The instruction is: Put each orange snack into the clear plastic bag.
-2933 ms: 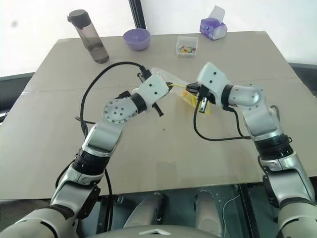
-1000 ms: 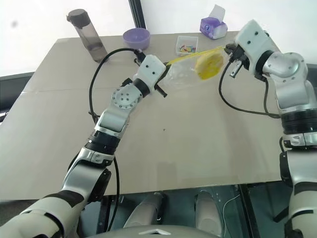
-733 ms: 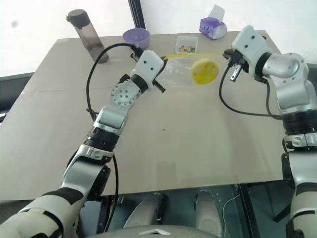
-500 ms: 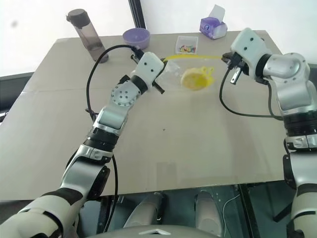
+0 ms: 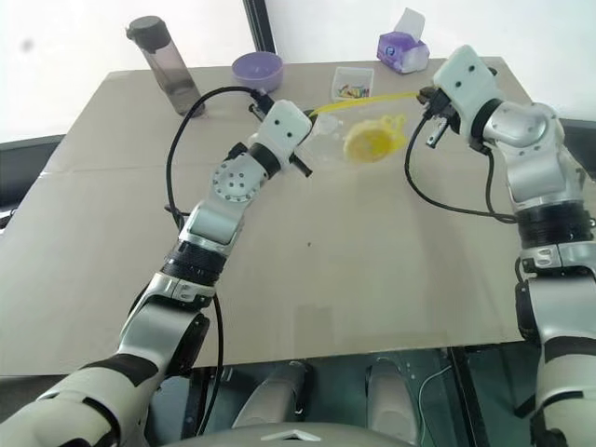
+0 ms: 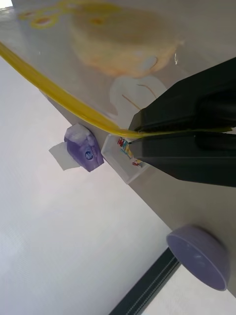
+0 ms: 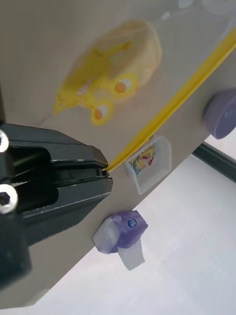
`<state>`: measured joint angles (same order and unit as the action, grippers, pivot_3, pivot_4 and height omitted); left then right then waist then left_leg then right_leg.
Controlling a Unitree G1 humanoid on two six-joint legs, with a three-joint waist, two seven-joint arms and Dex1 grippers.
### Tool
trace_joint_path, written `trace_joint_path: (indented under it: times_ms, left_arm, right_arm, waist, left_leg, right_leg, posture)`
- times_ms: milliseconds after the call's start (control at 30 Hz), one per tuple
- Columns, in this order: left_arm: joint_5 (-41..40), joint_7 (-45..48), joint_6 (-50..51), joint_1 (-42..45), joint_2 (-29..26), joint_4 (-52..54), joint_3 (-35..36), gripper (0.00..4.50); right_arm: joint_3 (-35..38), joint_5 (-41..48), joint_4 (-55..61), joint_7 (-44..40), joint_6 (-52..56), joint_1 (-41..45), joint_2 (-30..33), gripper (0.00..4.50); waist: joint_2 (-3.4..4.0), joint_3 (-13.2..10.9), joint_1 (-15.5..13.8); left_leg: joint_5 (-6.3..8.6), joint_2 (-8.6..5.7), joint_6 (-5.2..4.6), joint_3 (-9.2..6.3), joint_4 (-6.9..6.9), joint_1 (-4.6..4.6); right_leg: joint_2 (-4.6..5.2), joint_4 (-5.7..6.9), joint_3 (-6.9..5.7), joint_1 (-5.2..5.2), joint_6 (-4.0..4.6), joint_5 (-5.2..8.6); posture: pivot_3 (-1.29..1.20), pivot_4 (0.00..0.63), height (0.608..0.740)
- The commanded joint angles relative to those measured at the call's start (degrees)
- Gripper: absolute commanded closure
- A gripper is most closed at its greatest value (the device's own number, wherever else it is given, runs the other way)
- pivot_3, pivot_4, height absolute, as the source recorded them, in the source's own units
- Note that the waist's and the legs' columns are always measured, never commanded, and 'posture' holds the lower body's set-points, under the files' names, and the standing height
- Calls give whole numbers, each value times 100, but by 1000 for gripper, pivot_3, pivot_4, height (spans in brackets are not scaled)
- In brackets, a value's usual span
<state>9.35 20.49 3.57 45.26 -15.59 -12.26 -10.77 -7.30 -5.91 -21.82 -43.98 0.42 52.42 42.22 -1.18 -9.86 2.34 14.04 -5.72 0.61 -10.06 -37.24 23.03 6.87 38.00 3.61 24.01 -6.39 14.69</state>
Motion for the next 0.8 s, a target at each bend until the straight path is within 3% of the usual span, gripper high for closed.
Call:
trace_joint_path:
  times_ms: [33,133,300,400,533,633,800]
  left_arm:
    - [-201,445,659,-902,-164,1292,-55,4500]
    - [-356,642,1233,-1677,-187,2196,-105,4500]
    - [-402,745,1741,-2752,-329,3088,-185,2722]
    - [-605,693,1980,-3161,-386,3485,112,1601]
    - [-1185,864,2260,-3734,-527,4024,775,1601]
    - [-1814,1164,2415,-4489,-728,4343,1528,1601]
    - [-2411,1374,2242,-5460,-880,4567,2273,1601]
  right_arm:
    - [198,254,937,-410,473,-877,274,4464]
    - [221,291,1516,-524,774,-1600,380,4464]
    - [280,566,2163,-928,1341,-2618,603,2688]
    - [383,706,2411,-1116,1480,-3053,781,1558]
    - [1031,1381,2448,-1130,1661,-3495,677,1558]
    - [2143,2809,2496,-1376,1816,-3962,130,1558]
    - [2410,3180,2711,-1740,1954,-4615,287,1558]
  waist:
    - [1,1,6]
    - [4,-2,19]
    - [7,2,-31]
    - [8,2,-26]
    - [8,1,-30]
    - [7,3,-33]
    - [10,4,-108]
  left_leg:
    - [1,-1,-2,1,1,1]
    - [2,0,-4,5,1,3]
    - [2,0,-4,12,-19,-43]
    - [16,1,-27,14,-17,-57]
    - [16,8,-27,15,-18,-56]
    - [16,19,-26,14,-8,-58]
    - [20,22,-32,15,-3,-52]
  right_leg:
    - [1,-2,0,1,0,0]
    - [0,6,7,7,0,0]
    - [-7,48,14,-25,1,0]
    - [-8,45,14,-41,1,1]
    - [-6,43,14,-40,0,1]
    - [-10,26,15,-46,1,1]
    - [-8,6,13,-47,1,0]
  posture:
    - [0,150,740]
    - [0,150,740]
    - [0,150,740]
    - [0,150,740]
    - [0,150,740]
    - [0,150,740]
    - [0,150,740]
